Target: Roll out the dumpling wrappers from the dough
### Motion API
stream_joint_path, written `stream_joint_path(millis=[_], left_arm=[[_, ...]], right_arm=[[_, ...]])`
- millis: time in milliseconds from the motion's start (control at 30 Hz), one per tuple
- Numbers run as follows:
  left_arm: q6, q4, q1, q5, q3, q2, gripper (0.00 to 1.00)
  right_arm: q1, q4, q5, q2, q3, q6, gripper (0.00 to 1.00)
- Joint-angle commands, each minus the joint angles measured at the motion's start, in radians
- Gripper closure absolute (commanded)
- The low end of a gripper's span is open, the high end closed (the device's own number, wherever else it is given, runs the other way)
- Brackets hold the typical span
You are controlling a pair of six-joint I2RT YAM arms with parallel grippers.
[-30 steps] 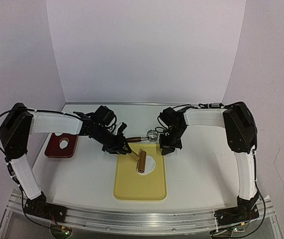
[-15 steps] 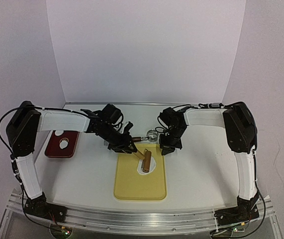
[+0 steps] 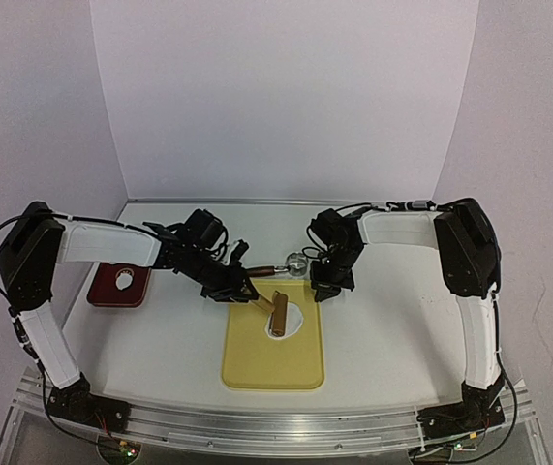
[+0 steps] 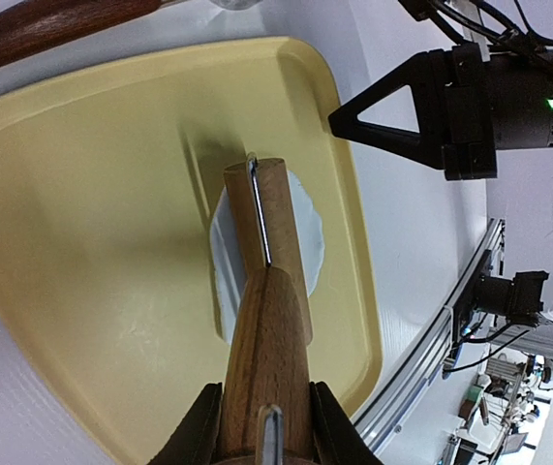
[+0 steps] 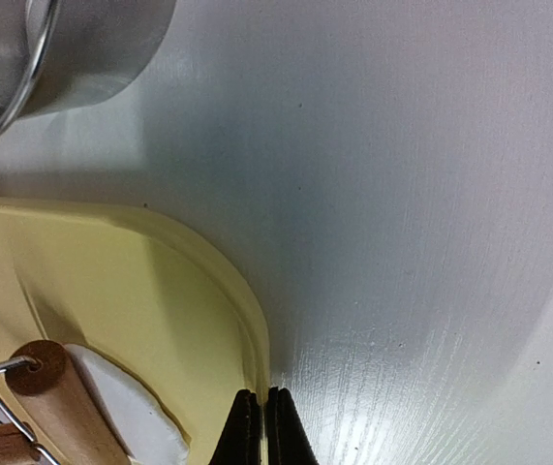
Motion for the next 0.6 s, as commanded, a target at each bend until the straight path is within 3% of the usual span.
stream_joint_path(millis=[0,267,567], left_arm=[[0.013,-0.290,0.004,-0.220,-0.150,0.022,1.00],[0.002,-0.282,0.013,-0.216,-0.159,0.016,1.00],[0.033,-0.277,-0.066,-0.139,0.027,0.201,1.00]], right_arm=[[0.004,-0.008,-0.004,-0.012,0.002,0.012,1.00],[0.004,-0.008,0.001,-0.021,-0.009,0.006,1.00],[0.004,-0.008,0.002,-0.022,-0.001,0.003,1.00]])
